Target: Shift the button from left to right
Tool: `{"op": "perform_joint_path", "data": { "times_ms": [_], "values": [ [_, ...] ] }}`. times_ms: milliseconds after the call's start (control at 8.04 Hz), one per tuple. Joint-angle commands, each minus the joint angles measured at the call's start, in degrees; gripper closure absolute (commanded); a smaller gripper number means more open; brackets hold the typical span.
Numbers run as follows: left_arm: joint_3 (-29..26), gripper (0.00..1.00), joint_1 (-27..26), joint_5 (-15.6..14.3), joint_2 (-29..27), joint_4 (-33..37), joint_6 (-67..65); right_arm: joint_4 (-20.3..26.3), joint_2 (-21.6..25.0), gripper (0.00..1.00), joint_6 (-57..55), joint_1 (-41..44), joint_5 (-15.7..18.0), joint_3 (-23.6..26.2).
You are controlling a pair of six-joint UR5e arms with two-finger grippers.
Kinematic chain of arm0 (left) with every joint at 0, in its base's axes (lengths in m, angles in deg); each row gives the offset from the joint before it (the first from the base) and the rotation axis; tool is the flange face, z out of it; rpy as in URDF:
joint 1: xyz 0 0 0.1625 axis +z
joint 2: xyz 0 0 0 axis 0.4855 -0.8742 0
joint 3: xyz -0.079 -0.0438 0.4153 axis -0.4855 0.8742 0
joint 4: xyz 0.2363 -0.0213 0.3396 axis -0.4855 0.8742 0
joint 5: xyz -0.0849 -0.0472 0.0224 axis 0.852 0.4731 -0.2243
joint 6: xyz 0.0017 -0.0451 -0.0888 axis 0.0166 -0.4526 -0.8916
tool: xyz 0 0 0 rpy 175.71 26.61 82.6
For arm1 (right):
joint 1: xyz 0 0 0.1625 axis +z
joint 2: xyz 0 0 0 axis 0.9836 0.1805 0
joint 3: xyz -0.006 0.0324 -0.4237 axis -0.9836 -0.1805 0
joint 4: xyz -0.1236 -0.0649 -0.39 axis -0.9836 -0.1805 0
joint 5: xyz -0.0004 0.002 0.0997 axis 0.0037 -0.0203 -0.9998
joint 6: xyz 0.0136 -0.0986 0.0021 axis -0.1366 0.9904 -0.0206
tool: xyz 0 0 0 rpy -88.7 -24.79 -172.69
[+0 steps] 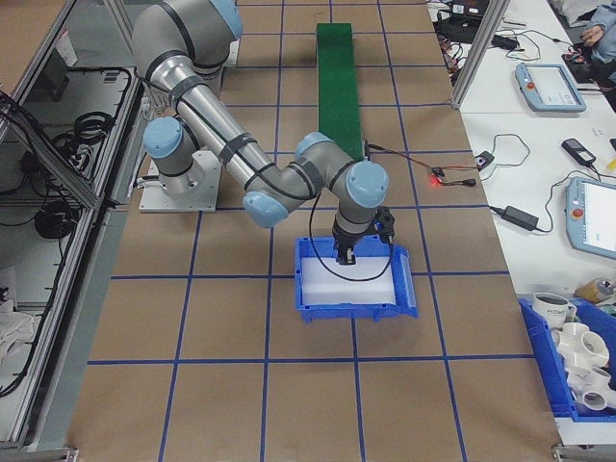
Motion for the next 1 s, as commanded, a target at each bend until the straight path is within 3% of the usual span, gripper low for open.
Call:
{"op": "perform_joint_path", "data": {
  "times_ms": [0,373,871],
  "values": [
    [-0.2,0.0,-0.1,-0.2,-0.1,0.0,0.1,-3.6,-4.2,1.0,1.0,-0.2,0.0,0.3],
    [0.3,0.0,-0.2,-0.1,0.8,0.1,0.5,-8.0,-8.0,1.0,1.2,-0.4,0.0,1.1],
    [0.5,0.0,-0.2,-0.5,0.8,0.1,0.5,-11.4,-9.7,1.0,1.2,-0.4,0.7,1.6]
  ]
}}
